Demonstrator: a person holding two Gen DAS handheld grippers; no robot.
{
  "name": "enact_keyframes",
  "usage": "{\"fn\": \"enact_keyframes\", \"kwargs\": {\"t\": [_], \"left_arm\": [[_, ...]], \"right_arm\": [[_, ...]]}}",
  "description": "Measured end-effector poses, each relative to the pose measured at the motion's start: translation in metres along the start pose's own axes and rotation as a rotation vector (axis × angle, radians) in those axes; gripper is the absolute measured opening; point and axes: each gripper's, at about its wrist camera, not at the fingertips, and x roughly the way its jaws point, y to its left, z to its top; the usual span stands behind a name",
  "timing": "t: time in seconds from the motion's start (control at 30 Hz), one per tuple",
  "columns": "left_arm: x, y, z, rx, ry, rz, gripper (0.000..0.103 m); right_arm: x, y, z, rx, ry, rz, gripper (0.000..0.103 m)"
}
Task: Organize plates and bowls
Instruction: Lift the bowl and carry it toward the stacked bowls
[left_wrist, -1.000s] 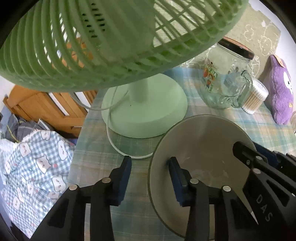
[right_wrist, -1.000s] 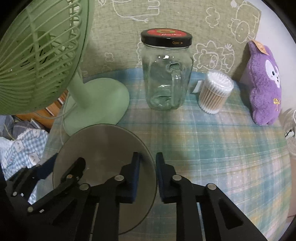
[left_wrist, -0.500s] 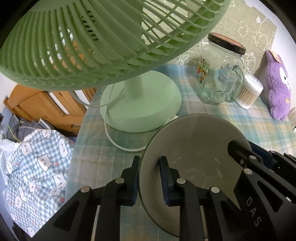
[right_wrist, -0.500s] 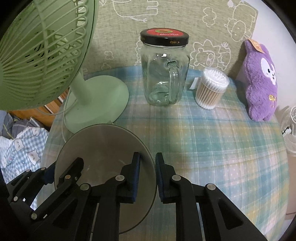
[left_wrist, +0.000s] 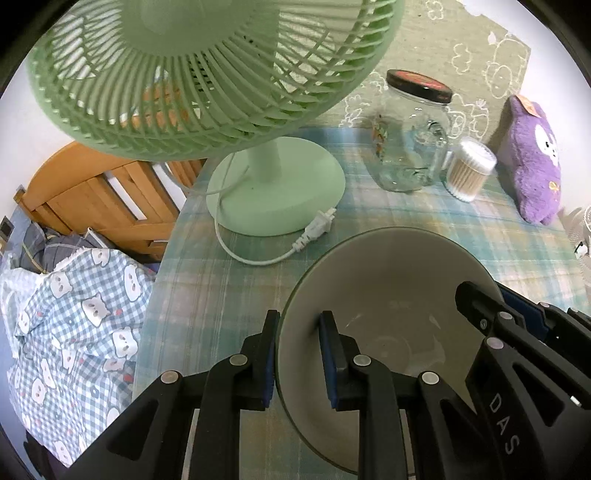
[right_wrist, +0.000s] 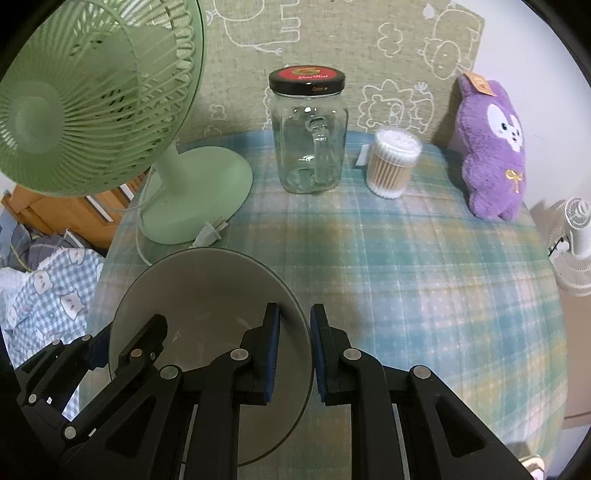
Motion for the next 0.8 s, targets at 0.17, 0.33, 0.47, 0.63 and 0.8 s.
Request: {"fn": "enact_keyframes", "kwargs": {"t": [0.17, 0.33, 0.47, 0.63, 0.8], "left_arm": [[-0.020, -0.004, -0.007, -0.008, -0.013, 0.001, 0.019], [-0.047, -0.006, -0.015, -0.018, -0.036, 0.001, 0.019], [-0.069, -0.007, -0.022, -0.022, -0.057, 0.001, 0.019], [-0.098, -0.011, -0.034, -0.016, -0.074, 0.005, 0.019], [-0.128, -0.011, -0.047, -0.028, -0.101, 0.009, 0.019]], "right_arm": [[-0.022, -0.004, -0.008, -0.002, -0.014, 0.001, 0.020], [-0.050, -0.008, -0.016, -0.006, -0.035, 0.002, 0.020], [-0.074, -0.010, -0.022, -0.011, -0.054, 0.003, 0.020], [-0.104, -0.013, -0.034, -0.011, -0.071, 0.006, 0.020], [-0.139, -0.017, -0.050, -0.017, -0.101, 0.012, 0.020]]}}
